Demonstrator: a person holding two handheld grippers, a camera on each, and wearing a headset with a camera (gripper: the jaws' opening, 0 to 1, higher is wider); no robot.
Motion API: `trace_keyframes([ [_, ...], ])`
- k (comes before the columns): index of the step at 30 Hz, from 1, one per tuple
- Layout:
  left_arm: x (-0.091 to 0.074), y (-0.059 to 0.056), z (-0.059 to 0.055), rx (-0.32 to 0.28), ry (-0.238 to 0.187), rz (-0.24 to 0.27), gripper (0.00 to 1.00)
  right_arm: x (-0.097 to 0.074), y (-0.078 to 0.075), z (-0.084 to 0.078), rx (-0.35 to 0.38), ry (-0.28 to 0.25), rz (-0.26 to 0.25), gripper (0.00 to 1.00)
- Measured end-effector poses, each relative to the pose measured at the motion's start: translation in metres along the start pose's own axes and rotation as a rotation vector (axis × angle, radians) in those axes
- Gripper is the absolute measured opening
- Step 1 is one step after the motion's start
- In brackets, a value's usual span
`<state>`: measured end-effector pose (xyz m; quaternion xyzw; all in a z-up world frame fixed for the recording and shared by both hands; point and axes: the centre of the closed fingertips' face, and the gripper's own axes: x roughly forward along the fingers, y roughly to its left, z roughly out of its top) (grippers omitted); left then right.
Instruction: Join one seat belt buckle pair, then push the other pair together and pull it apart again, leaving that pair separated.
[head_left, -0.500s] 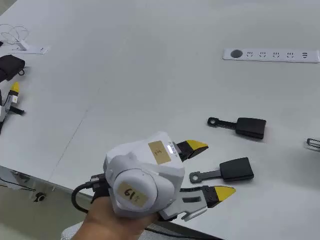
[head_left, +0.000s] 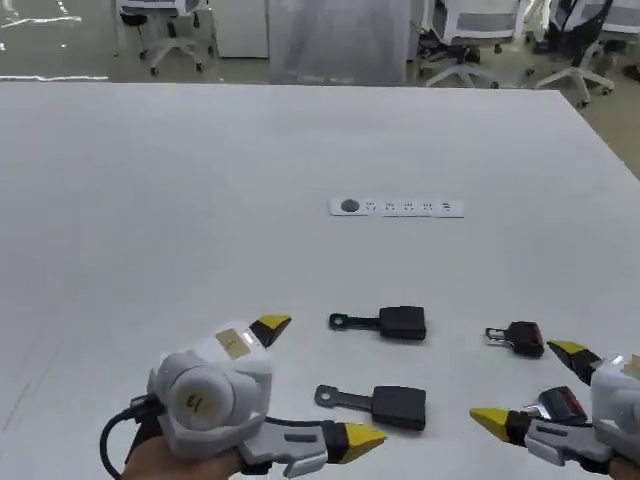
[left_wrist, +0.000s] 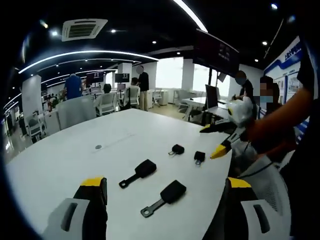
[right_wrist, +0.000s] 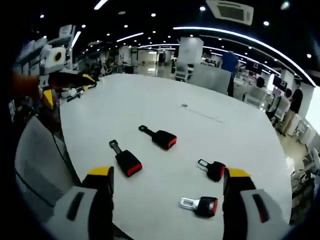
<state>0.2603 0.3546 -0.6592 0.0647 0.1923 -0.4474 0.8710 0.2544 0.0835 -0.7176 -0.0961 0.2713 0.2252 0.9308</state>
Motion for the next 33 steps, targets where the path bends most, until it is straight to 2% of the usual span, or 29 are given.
trace_keyframes([
  [1,0.0,0.006,-0.001,0.012,0.002,0.001,1.0,-0.013,-0.014,-0.006,0.025,-0.004,-0.04,0.95],
  [2,0.0,0.01,-0.003,0.022,0.008,0.001,1.0,-0.02,-0.02,-0.007,0.04,-0.016,-0.055,0.97],
  [4,-0.003,0.022,-0.008,0.036,0.023,-0.004,1.0,-0.032,-0.029,-0.004,0.069,-0.068,-0.071,0.99],
  [6,-0.008,0.035,-0.008,0.021,0.022,0.022,1.0,-0.039,-0.035,-0.003,0.068,-0.095,-0.067,1.0],
  [7,-0.014,0.046,-0.005,-0.019,0.004,0.06,1.0,-0.04,-0.039,-0.003,0.063,-0.1,-0.063,1.0],
  [9,-0.024,0.06,0.005,-0.036,-0.05,0.104,1.0,-0.039,-0.042,-0.002,0.06,-0.106,-0.051,1.0],
  [10,-0.027,0.063,0.006,-0.042,-0.053,0.121,1.0,-0.038,-0.046,-0.003,0.063,-0.114,-0.037,1.0],
  [12,-0.029,0.055,0.006,-0.049,-0.052,0.107,1.0,-0.033,-0.042,-0.002,0.056,-0.12,0.019,1.0],
  [13,-0.025,0.048,0.002,-0.039,-0.034,0.1,1.0,-0.031,-0.042,-0.001,0.037,-0.125,0.033,1.0],
  [16,-0.017,0.033,-0.026,-0.026,0.096,0.099,1.0,-0.022,-0.044,-0.008,0.005,-0.125,0.071,1.0],
  [17,-0.016,0.03,-0.029,-0.023,0.111,0.102,1.0,-0.02,-0.044,-0.011,0.016,-0.117,0.083,1.0],
  [20,-0.012,0.022,-0.027,-0.05,0.084,0.129,1.0,-0.012,-0.037,-0.009,0.009,-0.143,0.154,1.0],
  [22,-0.011,0.019,-0.029,-0.063,0.093,0.145,1.0,-0.009,-0.035,-0.01,-0.008,-0.133,0.178,1.0],
  [23,-0.011,0.014,-0.03,-0.055,0.094,0.14,1.0,-0.007,-0.032,-0.01,-0.017,-0.135,0.203,1.0],
  [24,-0.011,0.011,-0.03,-0.05,0.094,0.14,1.0,-0.007,-0.032,-0.01,-0.017,-0.136,0.212,1.0],
  [26,-0.013,0.01,-0.035,-0.056,0.12,0.148,1.0,-0.006,-0.034,-0.009,-0.016,-0.136,0.217,1.0],
  [28,-0.016,0.011,-0.033,-0.054,0.111,0.157,1.0,-0.006,-0.032,-0.006,-0.026,-0.14,0.232,1.0],
  [29,-0.018,0.013,-0.031,-0.07,0.093,0.161,1.0,-0.005,-0.03,-0.003,-0.051,-0.149,0.238,1.0],
  [33,-0.018,0.012,-0.033,-0.078,0.098,0.153,1.0,-0.002,-0.027,-0.003,-0.061,-0.123,0.241,1.0],
])
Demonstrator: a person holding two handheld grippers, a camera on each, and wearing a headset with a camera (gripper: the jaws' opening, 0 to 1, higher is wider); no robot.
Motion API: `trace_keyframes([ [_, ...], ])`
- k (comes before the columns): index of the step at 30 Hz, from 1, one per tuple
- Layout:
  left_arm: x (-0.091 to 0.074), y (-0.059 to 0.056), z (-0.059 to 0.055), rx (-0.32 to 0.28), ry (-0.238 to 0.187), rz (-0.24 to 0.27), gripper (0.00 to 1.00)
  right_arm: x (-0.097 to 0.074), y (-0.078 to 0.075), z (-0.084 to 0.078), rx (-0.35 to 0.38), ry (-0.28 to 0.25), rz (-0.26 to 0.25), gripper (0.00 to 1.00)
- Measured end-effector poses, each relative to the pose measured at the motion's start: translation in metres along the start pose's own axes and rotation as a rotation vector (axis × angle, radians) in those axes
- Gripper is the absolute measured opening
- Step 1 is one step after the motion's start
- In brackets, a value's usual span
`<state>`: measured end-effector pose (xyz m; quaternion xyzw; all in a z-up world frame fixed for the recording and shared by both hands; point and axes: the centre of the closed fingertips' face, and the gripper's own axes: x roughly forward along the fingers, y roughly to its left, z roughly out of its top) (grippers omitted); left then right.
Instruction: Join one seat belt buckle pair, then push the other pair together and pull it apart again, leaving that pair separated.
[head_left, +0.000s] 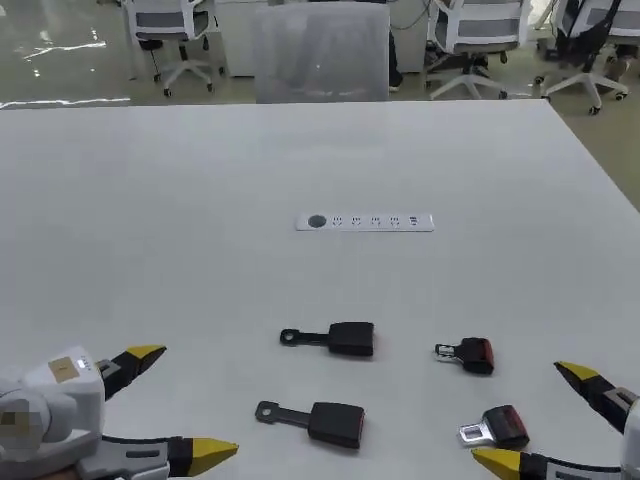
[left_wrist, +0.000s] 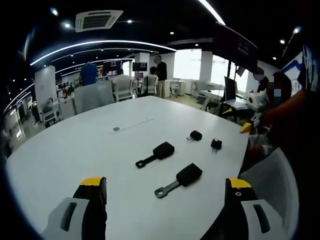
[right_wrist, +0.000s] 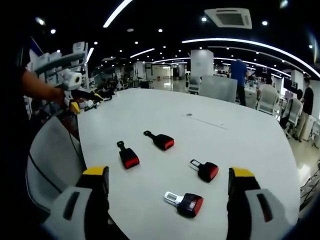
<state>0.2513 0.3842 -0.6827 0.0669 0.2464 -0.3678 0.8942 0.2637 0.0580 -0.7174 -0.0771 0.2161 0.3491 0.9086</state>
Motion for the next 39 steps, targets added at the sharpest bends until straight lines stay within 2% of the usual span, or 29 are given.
trace_keyframes([
  [4,0.002,-0.004,-0.001,-0.005,-0.009,-0.011,1.0,0.002,0.004,0.0,-0.019,0.01,0.013,1.0],
  [8,0.006,-0.009,-0.003,0.006,0.002,-0.027,1.0,0.001,0.004,0.001,-0.008,0.004,0.013,1.0],
  [14,0.008,-0.011,-0.001,0.002,-0.009,-0.034,1.0,0.002,0.004,-0.004,-0.001,0.015,0.014,1.0],
  [17,0.009,-0.009,-0.005,-0.01,0.0,-0.03,1.0,0.002,0.0,-0.007,0.016,0.017,0.004,1.0],
  [24,0.017,-0.011,-0.012,-0.079,0.007,-0.03,1.0,0.004,-0.006,-0.017,0.084,0.019,-0.02,1.0],
  [30,0.022,-0.015,-0.014,-0.069,0.018,-0.039,1.0,0.005,-0.007,-0.027,0.091,0.052,-0.011,1.0],
  [34,0.028,-0.014,-0.014,-0.085,0.02,-0.045,1.0,0.005,-0.01,-0.033,0.097,0.077,0.003,1.0],
  [39,0.033,-0.017,-0.015,-0.105,0.018,-0.05,1.0,0.006,-0.015,-0.037,0.12,0.077,-0.005,1.0],
])
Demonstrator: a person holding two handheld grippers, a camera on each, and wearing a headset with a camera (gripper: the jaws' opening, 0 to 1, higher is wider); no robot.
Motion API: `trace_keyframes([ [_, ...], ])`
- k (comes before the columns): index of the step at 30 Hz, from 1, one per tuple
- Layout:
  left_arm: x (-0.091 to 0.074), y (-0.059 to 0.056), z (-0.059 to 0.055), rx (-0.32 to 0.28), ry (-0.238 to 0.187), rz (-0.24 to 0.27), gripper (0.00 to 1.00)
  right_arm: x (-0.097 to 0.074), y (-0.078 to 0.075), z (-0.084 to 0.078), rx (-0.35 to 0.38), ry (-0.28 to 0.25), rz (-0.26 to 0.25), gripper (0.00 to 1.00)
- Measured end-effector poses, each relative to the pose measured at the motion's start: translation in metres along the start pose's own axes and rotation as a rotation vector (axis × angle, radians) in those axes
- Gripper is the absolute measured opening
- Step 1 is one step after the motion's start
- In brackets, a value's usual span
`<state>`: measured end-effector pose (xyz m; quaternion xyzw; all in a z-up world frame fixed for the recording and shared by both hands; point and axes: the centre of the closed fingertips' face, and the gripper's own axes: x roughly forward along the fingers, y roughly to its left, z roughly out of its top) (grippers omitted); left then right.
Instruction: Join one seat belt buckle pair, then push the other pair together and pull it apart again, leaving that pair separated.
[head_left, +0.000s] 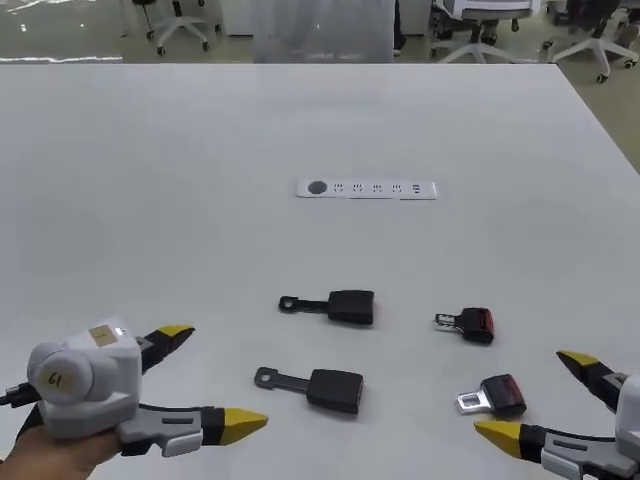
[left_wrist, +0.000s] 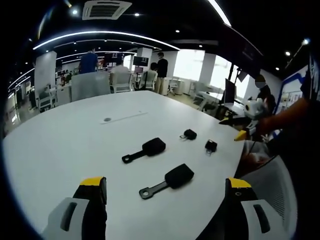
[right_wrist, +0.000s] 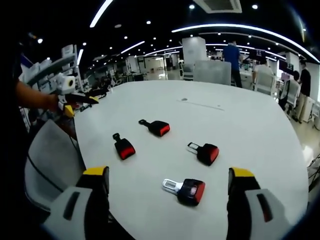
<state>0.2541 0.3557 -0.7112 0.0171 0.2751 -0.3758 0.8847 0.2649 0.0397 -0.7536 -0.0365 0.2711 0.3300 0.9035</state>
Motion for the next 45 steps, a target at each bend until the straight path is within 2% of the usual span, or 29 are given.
trace_keyframes([
  [6,0.01,-0.005,0.0,-0.004,0.01,-0.014,1.0,0.003,-0.003,-0.008,-0.014,0.032,0.007,1.0],
  [14,0.023,-0.001,-0.004,0.007,0.035,-0.039,1.0,0.005,-0.009,-0.014,-0.05,0.075,0.031,0.96],
  [19,0.03,-0.002,-0.006,0.021,0.055,-0.056,1.0,0.007,-0.011,-0.026,-0.083,0.13,0.059,0.93],
  [22,0.036,-0.005,-0.01,0.047,0.086,-0.074,1.0,0.008,-0.011,-0.034,-0.111,0.172,0.08,0.9],
  [26,0.042,-0.011,-0.012,0.069,0.114,-0.1,1.0,0.011,-0.013,-0.038,-0.136,0.2,0.105,0.88],
  [29,0.045,-0.009,-0.015,0.105,0.138,-0.114,1.0,0.013,-0.014,-0.043,-0.175,0.237,0.127,0.86],
  [35,0.054,-0.01,-0.02,0.157,0.185,-0.145,1.0,0.018,-0.02,-0.045,-0.208,0.26,0.15,0.83],
  [45,0.073,-0.015,-0.034,0.23,0.264,-0.211,1.0,0.023,-0.021,-0.059,-0.287,0.344,0.216,0.76],
])
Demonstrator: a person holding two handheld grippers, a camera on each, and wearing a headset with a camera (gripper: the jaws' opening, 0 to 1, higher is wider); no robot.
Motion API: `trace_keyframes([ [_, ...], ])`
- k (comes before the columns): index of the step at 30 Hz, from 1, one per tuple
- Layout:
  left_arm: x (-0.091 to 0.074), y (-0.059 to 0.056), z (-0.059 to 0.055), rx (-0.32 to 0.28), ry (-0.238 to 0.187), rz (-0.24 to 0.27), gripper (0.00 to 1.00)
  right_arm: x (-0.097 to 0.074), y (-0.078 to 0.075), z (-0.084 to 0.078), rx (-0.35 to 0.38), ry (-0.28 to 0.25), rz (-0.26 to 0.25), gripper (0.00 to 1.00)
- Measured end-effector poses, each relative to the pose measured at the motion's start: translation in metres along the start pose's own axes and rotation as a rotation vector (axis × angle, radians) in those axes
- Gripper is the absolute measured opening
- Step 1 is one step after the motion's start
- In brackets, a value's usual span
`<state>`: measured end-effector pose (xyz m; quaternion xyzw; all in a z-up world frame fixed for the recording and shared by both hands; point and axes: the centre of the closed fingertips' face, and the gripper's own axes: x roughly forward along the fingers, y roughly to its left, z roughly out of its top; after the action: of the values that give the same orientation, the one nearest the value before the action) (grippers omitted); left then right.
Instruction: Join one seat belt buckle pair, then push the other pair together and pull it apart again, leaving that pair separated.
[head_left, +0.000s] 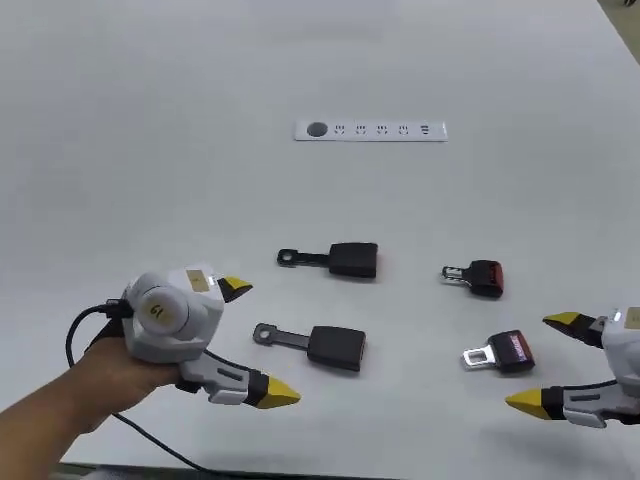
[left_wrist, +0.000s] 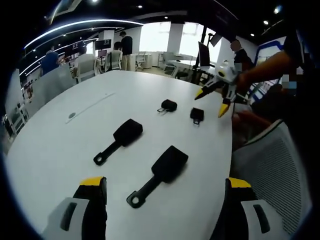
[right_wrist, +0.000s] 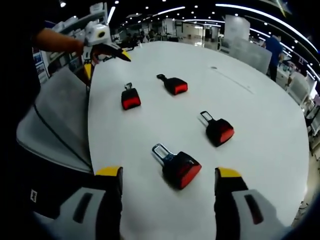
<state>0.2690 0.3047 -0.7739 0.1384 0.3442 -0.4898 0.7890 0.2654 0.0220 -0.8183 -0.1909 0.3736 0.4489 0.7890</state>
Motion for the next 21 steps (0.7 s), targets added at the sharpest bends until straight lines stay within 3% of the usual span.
trace_keyframes([
  [6,0.013,-0.002,-0.005,0.055,0.05,-0.044,1.0,0.003,-0.001,-0.005,-0.049,0.04,0.032,0.72],
  [21,0.036,0.006,-0.012,0.163,0.129,-0.116,0.94,0.011,-0.008,0.004,-0.171,0.118,0.099,0.64],
])
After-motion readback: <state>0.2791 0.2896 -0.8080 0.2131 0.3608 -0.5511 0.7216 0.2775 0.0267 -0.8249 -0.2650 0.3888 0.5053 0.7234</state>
